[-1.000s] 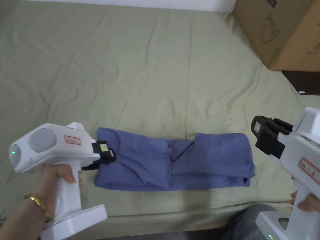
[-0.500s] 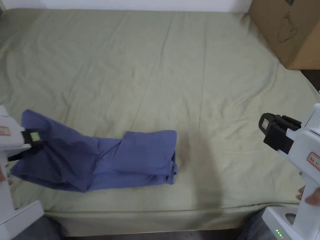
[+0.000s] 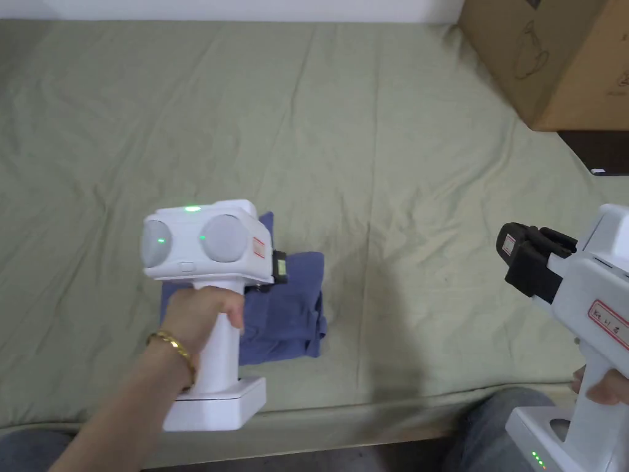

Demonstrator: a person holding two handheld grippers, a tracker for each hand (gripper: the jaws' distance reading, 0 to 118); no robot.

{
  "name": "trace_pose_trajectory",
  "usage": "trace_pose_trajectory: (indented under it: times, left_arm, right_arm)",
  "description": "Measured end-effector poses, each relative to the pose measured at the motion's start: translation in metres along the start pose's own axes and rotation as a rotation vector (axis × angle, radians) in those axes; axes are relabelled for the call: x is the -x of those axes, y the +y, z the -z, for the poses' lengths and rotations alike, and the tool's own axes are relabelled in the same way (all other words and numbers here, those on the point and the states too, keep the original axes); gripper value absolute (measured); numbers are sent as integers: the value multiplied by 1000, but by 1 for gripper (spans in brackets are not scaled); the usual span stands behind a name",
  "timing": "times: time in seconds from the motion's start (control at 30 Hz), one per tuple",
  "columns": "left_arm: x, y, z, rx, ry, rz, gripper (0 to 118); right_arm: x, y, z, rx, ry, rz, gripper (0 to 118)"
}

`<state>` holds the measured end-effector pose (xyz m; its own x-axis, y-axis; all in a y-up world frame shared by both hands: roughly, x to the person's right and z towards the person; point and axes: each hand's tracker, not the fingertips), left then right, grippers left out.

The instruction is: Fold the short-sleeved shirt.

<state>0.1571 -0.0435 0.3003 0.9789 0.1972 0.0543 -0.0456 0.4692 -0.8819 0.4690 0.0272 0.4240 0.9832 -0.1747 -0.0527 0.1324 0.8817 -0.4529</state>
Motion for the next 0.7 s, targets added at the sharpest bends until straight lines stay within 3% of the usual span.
trace_pose_trajectory:
  times: [0.03,0.1,0.13,0.2,0.27,0.33,0.37,0.43,0.47,0.5,0.57,0.7]
  left_arm:
    - [-7,-2,13,16,-1,8,25]
    - [-15,-4,37,54,-72,23,64]
    - [-18,-7,42,74,-136,20,77]
    - [-19,-7,40,111,-212,1,89]
    - [-13,-2,24,41,-210,-15,89]
    - [-1,6,-5,-84,-260,-52,83]
    - [5,9,-19,-153,-269,-67,73]
    - [16,12,-44,-317,-228,-78,42]
    - [15,10,-55,-364,-184,-73,19]
    - [16,9,-58,-399,-134,-61,8]
    - [18,5,-53,-402,-59,-18,0]
    - [5,-18,-20,-325,-61,-2,0]
  right_arm:
    - [-3,-1,-2,-1,-8,6,0]
    - [-8,-2,-5,1,-22,14,0]
    - [-10,-3,-6,4,-31,16,0]
    - [-13,-3,-9,5,-44,13,0]
    - [-16,-3,-12,3,-52,13,0]
    - [-18,-2,-12,0,-56,18,0]
    - [-17,-2,-12,-1,-55,20,0]
    - [-16,-1,-10,-3,-53,22,0]
    - [-15,-1,-9,-5,-49,23,0]
    - [-13,-1,-8,-8,-43,25,0]
    - [-8,-1,-5,-10,-30,26,0]
    - [1,-2,-1,-2,-9,16,0]
